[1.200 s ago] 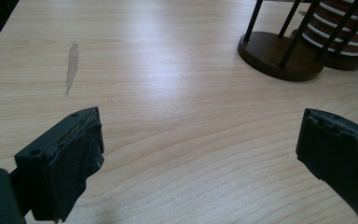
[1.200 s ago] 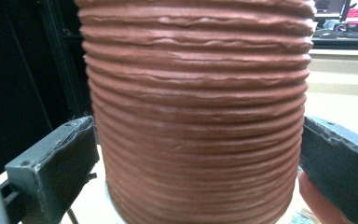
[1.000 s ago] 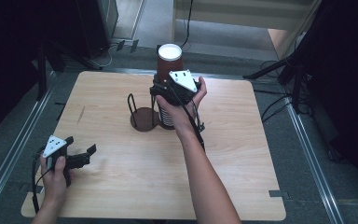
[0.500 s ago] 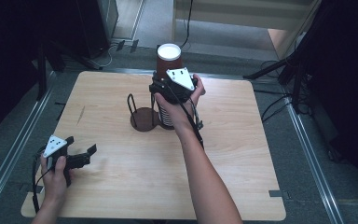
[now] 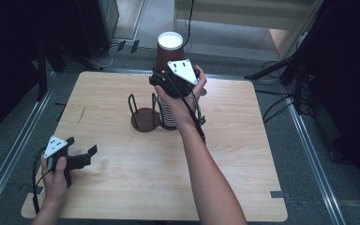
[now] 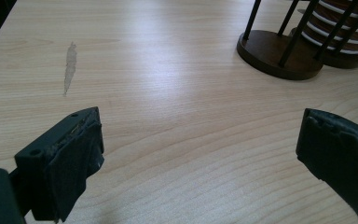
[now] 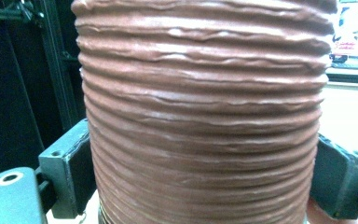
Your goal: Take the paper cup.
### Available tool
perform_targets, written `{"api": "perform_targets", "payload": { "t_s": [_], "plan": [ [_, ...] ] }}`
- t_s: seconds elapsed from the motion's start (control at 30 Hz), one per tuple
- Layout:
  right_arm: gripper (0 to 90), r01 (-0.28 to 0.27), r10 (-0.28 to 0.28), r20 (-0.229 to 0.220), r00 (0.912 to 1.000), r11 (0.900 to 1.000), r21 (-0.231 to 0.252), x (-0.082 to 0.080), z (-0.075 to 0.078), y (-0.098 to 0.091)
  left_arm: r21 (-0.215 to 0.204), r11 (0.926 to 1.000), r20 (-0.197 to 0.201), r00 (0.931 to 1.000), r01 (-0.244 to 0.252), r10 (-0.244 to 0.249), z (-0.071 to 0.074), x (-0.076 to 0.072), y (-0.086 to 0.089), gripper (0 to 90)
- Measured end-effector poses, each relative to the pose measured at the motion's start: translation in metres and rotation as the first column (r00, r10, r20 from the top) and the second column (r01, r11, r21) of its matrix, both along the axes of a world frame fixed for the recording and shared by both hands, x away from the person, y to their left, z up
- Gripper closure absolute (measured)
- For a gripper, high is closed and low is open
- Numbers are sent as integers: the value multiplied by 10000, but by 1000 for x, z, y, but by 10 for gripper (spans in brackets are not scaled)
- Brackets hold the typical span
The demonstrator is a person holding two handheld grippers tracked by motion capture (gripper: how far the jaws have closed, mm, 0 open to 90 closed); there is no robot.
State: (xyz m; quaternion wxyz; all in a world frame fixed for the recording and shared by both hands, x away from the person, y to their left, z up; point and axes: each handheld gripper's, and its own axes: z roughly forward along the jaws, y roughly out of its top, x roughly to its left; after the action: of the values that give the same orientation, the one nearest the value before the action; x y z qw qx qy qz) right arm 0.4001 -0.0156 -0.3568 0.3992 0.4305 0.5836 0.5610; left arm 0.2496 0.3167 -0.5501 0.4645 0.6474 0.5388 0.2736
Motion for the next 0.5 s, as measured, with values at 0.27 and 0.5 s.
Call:
{"api": "perform_targets", "payload": {
  "t_s": [0.27, 0.5],
  "plan": [
    [114, -40, 34, 286, 9996, 9998, 208, -2, 16, 0, -34, 10000, 3, 10000, -19, 19, 0, 0, 0, 12],
    [114, -23, 6, 572, 9984, 9995, 306, -7, 32, -5, -29, 10000, 13, 10000, -31, 31, 0, 0, 0, 12]
  ]
}}
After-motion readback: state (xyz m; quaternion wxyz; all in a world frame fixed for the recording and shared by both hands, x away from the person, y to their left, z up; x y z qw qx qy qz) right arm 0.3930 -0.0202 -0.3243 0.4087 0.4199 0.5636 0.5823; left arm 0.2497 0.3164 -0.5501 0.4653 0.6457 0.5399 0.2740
